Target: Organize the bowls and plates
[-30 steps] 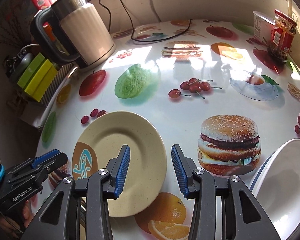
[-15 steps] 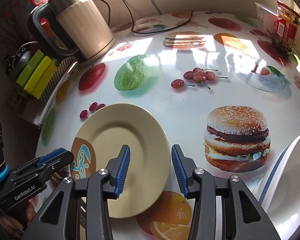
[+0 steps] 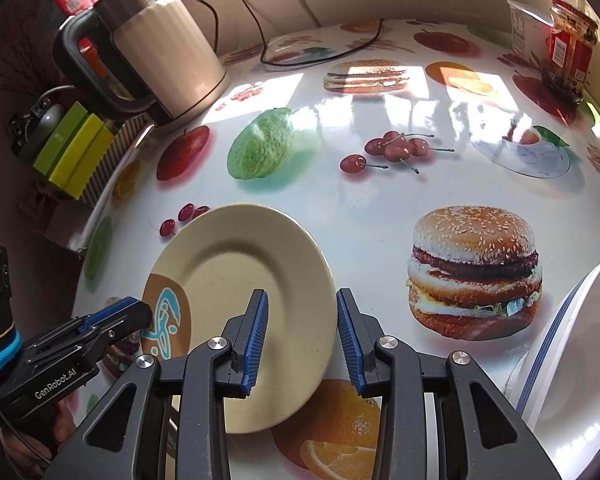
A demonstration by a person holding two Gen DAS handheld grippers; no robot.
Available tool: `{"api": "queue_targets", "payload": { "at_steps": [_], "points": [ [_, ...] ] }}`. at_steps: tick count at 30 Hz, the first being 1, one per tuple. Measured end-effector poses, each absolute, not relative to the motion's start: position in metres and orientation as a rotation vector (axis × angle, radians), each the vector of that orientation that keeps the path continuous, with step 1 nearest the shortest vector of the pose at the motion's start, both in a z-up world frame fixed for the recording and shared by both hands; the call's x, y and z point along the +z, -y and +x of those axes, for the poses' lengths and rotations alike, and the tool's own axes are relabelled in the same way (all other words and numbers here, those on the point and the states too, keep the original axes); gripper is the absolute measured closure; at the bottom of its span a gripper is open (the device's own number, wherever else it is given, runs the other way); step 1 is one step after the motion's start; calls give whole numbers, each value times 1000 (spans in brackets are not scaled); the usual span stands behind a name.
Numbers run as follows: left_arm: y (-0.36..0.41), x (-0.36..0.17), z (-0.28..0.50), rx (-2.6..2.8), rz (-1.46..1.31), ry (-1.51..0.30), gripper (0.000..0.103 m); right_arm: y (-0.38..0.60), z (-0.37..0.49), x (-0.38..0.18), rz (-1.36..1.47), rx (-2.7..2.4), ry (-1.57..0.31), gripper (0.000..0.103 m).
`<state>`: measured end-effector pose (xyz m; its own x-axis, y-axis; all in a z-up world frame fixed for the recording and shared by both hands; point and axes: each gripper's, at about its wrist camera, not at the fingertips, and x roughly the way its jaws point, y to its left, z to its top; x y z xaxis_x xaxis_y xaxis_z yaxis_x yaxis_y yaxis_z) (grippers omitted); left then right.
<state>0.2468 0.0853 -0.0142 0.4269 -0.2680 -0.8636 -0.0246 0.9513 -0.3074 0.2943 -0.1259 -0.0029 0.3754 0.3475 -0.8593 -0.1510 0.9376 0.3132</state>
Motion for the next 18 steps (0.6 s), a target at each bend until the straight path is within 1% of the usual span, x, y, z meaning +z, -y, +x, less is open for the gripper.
{"api": "queue_targets", "payload": {
  "at_steps": [2,4,11,18],
  "points": [
    [-85,-14,247,-155,-288,-1122,79,126,294,-3,191,313,-1142,76],
    [-85,-13,246,-156,-285,-1119,82,127,294,-4,193,313,-1142,76],
    [-82,-13,246,-156,-277,-1119,83,127,294,-4,189,313,-1139,81],
    [-82,-13,246,-154,-274,-1116,83,127,295,-5,194,314,-1150,81]
  ]
}}
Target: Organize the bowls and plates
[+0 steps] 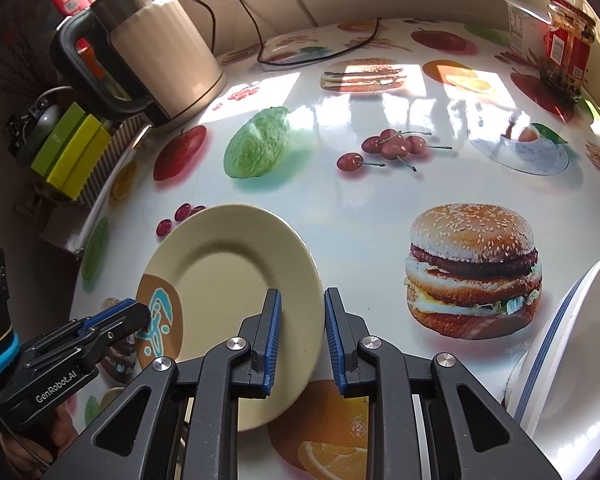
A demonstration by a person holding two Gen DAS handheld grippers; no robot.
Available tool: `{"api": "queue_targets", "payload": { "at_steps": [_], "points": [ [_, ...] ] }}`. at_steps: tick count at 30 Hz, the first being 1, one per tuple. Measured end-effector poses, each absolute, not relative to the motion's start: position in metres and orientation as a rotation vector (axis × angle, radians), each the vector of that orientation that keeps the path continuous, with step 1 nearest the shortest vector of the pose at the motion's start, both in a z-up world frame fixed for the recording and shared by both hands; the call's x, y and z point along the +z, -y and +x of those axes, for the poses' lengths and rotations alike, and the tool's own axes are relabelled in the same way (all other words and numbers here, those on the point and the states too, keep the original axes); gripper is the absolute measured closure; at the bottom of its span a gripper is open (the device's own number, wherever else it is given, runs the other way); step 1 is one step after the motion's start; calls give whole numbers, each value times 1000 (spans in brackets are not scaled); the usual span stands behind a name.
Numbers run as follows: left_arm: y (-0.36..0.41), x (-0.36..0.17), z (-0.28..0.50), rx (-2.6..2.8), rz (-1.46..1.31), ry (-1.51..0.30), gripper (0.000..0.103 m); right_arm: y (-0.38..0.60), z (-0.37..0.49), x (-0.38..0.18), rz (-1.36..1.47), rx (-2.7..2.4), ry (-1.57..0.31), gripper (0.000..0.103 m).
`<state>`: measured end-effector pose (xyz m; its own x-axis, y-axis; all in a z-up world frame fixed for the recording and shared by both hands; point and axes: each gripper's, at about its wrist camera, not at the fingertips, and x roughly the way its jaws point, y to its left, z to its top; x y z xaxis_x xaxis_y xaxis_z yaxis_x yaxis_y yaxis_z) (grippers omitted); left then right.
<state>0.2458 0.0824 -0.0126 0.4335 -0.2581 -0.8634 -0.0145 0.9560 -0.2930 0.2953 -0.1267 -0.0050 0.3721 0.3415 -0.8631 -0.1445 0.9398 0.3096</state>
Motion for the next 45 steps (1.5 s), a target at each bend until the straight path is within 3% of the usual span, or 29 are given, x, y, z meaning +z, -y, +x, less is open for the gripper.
{"api": "queue_targets", "payload": {
  "at_steps": [6,11,45],
  "points": [
    [-83,-13,246,-153,-277,-1114,84,126,295,-7,200,314,-1153,81],
    [-82,-12,246,-159,-271,-1112,90,126,295,-7,199,316,-1151,82],
    [-83,6,240,-148,-257,-1070,91,130,291,7,224,322,-1115,82]
  ]
}}
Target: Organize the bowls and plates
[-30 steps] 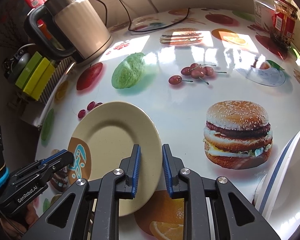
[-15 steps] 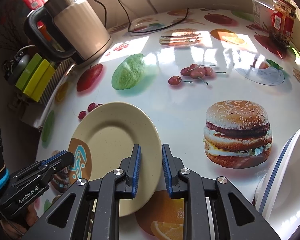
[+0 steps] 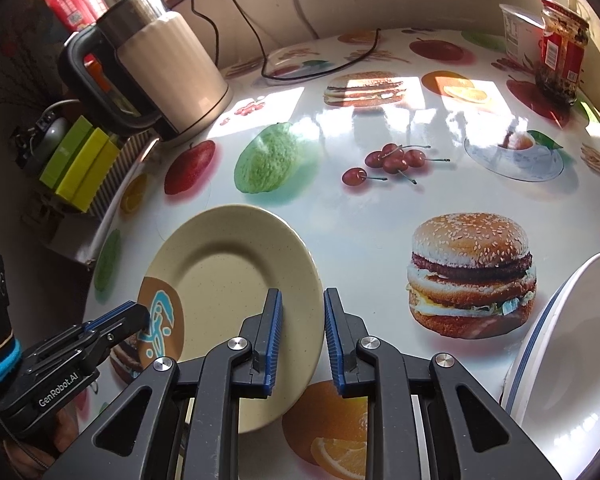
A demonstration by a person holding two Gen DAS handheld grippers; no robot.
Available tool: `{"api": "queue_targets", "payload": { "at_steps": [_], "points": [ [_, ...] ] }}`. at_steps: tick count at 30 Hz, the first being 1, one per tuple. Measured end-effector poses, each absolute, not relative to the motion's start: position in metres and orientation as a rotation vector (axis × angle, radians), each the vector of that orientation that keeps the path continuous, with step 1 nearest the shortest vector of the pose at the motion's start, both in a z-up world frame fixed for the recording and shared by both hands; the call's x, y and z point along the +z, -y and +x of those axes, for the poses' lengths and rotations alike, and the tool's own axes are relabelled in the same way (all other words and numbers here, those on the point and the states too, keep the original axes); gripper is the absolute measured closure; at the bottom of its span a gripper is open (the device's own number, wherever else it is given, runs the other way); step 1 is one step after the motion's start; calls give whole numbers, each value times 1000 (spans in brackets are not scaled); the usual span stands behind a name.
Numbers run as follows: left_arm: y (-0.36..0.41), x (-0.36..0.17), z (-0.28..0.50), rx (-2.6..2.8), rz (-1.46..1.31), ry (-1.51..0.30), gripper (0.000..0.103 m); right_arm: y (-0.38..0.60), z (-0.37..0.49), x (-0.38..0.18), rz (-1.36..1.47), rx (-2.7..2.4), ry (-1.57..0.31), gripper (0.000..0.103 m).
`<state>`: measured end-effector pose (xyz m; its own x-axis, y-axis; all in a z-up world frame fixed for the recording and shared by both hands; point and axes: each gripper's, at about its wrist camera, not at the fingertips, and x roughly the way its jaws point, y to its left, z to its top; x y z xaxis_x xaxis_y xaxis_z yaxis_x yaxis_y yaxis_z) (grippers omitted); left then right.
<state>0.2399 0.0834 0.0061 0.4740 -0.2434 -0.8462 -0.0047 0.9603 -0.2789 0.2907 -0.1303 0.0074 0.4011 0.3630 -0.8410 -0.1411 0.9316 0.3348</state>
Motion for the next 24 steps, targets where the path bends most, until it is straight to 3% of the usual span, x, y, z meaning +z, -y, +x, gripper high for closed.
{"api": "queue_targets", "payload": {
  "at_steps": [24],
  "points": [
    [-103,28,193,-124,-267,-1020,91,116,248,35,193,377,-1076,83]
  ]
}}
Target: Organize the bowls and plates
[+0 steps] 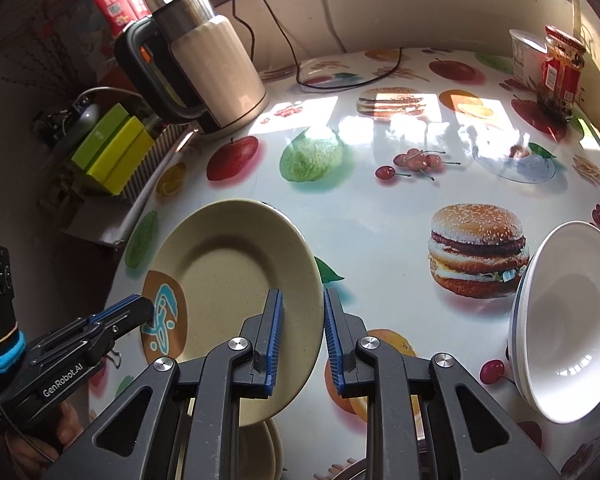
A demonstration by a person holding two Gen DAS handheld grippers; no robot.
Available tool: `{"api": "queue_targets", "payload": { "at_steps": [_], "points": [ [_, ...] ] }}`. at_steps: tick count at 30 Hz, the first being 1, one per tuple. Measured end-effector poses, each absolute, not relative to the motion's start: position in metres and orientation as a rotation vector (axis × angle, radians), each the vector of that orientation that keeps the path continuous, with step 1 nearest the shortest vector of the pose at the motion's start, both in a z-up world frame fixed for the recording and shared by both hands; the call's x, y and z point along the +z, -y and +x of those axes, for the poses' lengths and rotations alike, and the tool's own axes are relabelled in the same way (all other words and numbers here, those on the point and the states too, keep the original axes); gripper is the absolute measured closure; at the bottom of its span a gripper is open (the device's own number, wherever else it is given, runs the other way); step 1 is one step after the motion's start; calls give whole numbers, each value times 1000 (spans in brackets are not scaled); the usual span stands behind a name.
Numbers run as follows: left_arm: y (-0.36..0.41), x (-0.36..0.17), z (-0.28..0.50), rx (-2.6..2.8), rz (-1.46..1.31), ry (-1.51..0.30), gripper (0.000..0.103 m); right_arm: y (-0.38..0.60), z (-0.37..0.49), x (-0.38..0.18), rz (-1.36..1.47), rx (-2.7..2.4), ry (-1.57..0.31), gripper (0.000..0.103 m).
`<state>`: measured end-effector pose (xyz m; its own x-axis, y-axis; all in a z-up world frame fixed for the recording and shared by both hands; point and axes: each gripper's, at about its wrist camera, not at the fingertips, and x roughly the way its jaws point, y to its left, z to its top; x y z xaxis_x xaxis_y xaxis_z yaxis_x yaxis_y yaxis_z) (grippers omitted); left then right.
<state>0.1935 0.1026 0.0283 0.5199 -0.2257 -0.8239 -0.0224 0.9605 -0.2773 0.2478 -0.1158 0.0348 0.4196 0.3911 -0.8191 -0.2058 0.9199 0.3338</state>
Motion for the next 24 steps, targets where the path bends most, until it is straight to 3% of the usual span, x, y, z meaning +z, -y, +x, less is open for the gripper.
{"api": "queue_targets", "payload": {
  "at_steps": [24],
  "points": [
    [-116,18,144,-93,-288,-1028,91,101,198,27,196,418,-1098,83]
  ]
}}
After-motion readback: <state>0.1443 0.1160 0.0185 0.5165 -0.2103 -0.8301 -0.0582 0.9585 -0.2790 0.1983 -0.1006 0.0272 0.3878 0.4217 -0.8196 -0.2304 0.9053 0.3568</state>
